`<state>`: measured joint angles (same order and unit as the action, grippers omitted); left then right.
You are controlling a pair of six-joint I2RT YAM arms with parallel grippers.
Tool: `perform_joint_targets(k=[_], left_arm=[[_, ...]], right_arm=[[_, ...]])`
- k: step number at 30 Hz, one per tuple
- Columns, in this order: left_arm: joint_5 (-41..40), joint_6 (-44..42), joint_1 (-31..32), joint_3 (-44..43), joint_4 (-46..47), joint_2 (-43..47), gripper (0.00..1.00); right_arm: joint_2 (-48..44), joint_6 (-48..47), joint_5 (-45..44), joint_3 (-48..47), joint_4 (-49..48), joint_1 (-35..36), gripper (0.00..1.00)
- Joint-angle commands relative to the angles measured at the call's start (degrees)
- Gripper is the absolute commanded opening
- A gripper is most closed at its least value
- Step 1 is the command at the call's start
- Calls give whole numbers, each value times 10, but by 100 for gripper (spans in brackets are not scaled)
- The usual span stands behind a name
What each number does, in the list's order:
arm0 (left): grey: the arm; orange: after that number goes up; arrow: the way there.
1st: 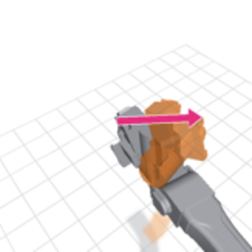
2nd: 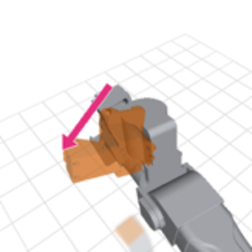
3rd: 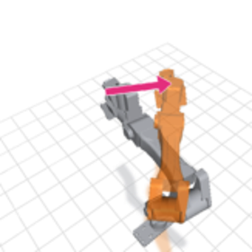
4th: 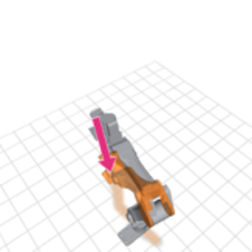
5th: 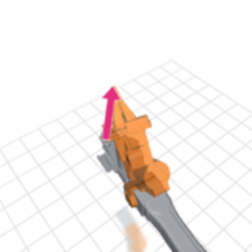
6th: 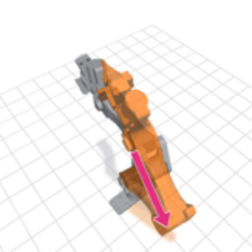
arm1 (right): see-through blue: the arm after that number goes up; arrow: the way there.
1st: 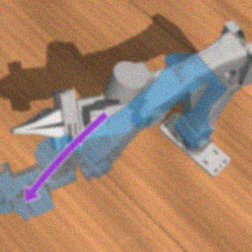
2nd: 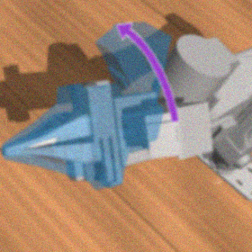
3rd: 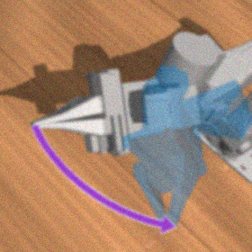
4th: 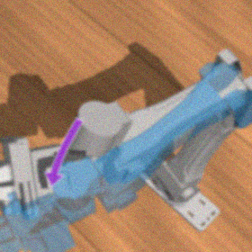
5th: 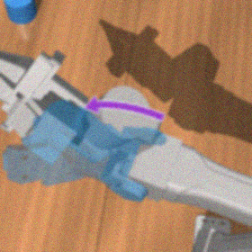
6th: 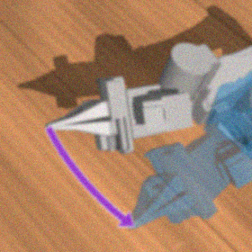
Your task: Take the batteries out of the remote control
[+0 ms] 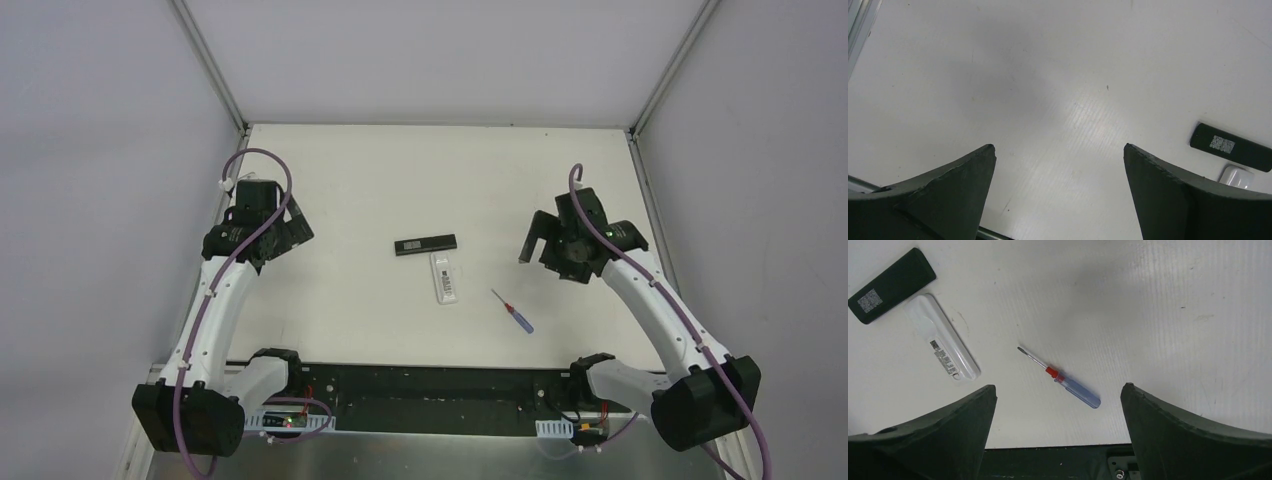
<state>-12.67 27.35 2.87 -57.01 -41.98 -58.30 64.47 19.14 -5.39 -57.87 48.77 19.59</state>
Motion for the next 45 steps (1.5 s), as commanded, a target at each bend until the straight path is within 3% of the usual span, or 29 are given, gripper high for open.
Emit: perform_joint_targets(k=[1, 7, 10, 15, 26, 34, 45], left_arm=[[-49, 33, -5, -27, -6, 5, 100], [-35, 10, -6, -19, -5, 22, 100], [-35, 1, -6, -9, -8, 30, 100], [-82, 57, -5, 19, -11, 56, 100], [49, 8, -5, 31, -14, 40, 100], [87, 4, -6, 24, -15, 7, 100], [89, 1, -6, 29, -15, 17, 100]], right_arm=[[-6, 14, 74, 6, -33, -1, 99], [10, 39, 181, 13, -82, 2, 99], [27, 58, 201, 12, -109, 22, 94], [67, 78, 158, -12, -107, 82, 91], [214, 96, 93, -76, -130, 225, 87], [338, 104, 10, -160, -77, 271, 88], [409, 92, -29, -205, -63, 300, 87]])
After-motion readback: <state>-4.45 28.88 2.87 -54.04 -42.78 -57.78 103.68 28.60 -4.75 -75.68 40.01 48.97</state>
